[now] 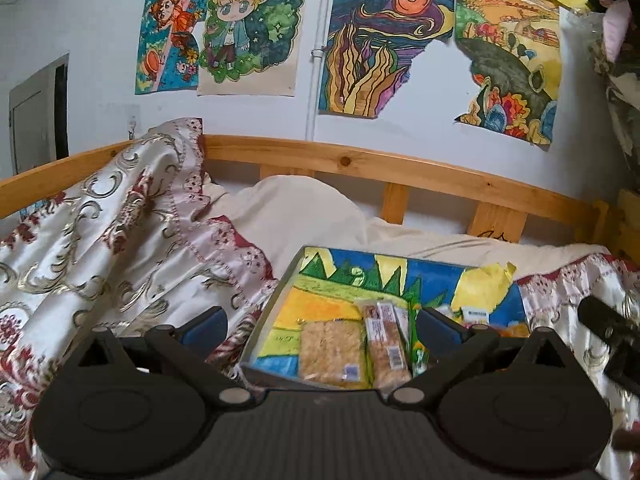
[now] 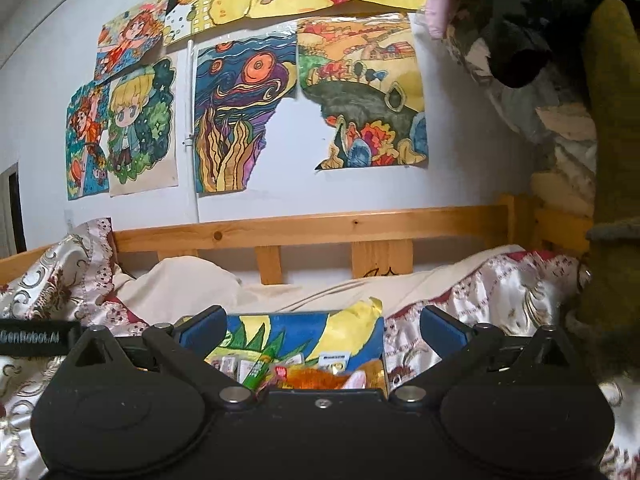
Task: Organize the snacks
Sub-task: 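Withdraw both open grippers from the tray back over the bed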
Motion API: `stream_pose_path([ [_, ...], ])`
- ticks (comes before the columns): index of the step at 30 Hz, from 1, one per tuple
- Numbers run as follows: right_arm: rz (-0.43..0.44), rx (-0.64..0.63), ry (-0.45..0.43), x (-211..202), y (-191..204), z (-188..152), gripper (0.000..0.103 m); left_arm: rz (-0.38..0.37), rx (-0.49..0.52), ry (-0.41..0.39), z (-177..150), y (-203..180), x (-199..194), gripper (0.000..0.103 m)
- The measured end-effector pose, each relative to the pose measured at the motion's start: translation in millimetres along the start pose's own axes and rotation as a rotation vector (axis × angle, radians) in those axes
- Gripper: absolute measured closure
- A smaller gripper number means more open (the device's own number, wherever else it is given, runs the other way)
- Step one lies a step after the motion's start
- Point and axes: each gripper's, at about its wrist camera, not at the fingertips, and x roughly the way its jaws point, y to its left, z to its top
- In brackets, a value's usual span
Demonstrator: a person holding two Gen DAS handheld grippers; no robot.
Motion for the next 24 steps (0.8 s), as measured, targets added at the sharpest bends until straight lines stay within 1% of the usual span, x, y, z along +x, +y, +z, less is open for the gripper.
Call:
stream_pose_path([
  [4,-0.001,0.029,0.019,-23,0,-7,0.001,0.011,0.017,-0.004,-13,6,-19,0.001],
  [11,-0.001,0.021,0.043,-63,6,-20,0.001,0.009,0.022,-0.023,-34,22,-58,0.001],
  [17,0.024,-0.013,0.052,-91,18,-28,0.001,-0.007,-0.005,-0.036,-49,37,-84,0.001],
  [24,0.039,-0.048,0.049,-114,32,-32,0.001,-0.008,0.009,-0.060,-67,55,-107,0.001],
])
